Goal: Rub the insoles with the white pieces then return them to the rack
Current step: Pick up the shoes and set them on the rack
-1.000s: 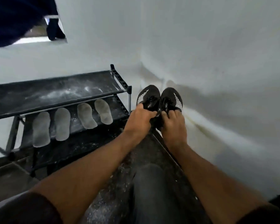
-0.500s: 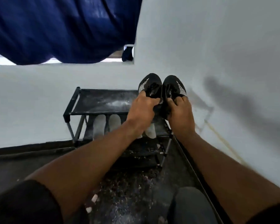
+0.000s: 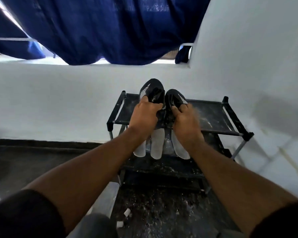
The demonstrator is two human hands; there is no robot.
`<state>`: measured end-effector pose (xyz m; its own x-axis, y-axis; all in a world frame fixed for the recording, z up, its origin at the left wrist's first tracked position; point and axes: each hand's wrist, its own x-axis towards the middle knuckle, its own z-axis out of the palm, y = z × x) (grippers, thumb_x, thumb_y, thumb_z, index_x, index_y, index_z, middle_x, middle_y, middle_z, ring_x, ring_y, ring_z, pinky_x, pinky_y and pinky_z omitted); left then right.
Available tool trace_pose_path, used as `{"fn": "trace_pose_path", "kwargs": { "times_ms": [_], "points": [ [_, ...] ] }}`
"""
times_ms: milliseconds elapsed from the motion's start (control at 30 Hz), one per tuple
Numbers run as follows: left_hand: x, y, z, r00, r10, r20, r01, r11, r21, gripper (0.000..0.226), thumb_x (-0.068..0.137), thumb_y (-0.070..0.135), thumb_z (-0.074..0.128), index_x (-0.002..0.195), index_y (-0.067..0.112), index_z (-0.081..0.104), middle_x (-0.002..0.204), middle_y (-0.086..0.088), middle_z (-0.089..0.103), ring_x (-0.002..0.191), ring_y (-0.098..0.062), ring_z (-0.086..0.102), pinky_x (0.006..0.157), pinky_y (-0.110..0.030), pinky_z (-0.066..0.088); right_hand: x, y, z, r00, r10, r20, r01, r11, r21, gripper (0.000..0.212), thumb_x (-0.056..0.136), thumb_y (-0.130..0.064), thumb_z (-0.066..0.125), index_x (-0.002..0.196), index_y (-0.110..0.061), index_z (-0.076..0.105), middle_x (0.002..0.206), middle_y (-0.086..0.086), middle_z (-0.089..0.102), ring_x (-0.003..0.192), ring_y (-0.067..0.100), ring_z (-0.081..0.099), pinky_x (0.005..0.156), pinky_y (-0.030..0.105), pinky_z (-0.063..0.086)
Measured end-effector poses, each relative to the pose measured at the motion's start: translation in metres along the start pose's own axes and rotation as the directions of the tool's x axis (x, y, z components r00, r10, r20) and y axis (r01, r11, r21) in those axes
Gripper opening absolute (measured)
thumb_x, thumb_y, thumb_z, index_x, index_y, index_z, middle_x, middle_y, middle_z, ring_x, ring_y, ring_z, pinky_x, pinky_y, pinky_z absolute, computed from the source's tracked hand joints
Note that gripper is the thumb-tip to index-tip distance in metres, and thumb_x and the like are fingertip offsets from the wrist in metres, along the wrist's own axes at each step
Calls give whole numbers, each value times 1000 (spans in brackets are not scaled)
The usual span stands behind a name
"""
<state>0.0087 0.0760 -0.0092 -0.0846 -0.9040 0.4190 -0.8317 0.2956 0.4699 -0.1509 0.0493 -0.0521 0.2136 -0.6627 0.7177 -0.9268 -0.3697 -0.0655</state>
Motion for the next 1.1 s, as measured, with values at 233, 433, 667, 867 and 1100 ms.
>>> {"fn": "trace_pose_path", "kwargs": {
  "times_ms": [233,433,667,867,1100],
  "points": [
    [34,-15,15,1000,4,29,-4,1000,10,51,89,-12,55,127,15,73,127,-23,54,112,-44,61,99,-45,53,25,20,21,997,72,3,-72,997,-16,40,72,3,54,111,4,66,86,19,59,89,38,53,72,41,47],
    [40,-26,40,997,-19,72,19,1000,7,51,91,-11,52,129,16,72,131,-23,52,115,-45,60,98,-45,55,13,35,34,994,89,68,-88,996,-14,42,72,9,61,113,3,66,90,17,60,95,36,51,77,41,51],
    [46,-29,47,995,-24,95,24,1000,4,63,87,-15,52,135,21,69,122,-21,55,107,-38,62,96,-42,55,-3,44,38,985,95,146,-88,995,-50,42,74,4,71,115,-2,67,96,11,62,97,30,49,73,36,48],
    [42,-18,35,992,100,79,-111,981,157,67,86,0,65,149,17,52,139,-9,56,131,-29,44,111,-41,38,9,20,14,973,157,168,-121,971,-206,42,76,-21,69,115,-8,62,114,14,57,109,33,49,91,49,39],
    [12,-19,11,974,197,-113,-170,962,211,51,92,10,60,142,10,54,136,-10,54,126,-28,47,108,-43,38,15,-7,-6,998,6,59,1,994,-111,28,87,-21,61,111,-9,61,116,12,52,109,30,46,92,46,41]
  ]
}}
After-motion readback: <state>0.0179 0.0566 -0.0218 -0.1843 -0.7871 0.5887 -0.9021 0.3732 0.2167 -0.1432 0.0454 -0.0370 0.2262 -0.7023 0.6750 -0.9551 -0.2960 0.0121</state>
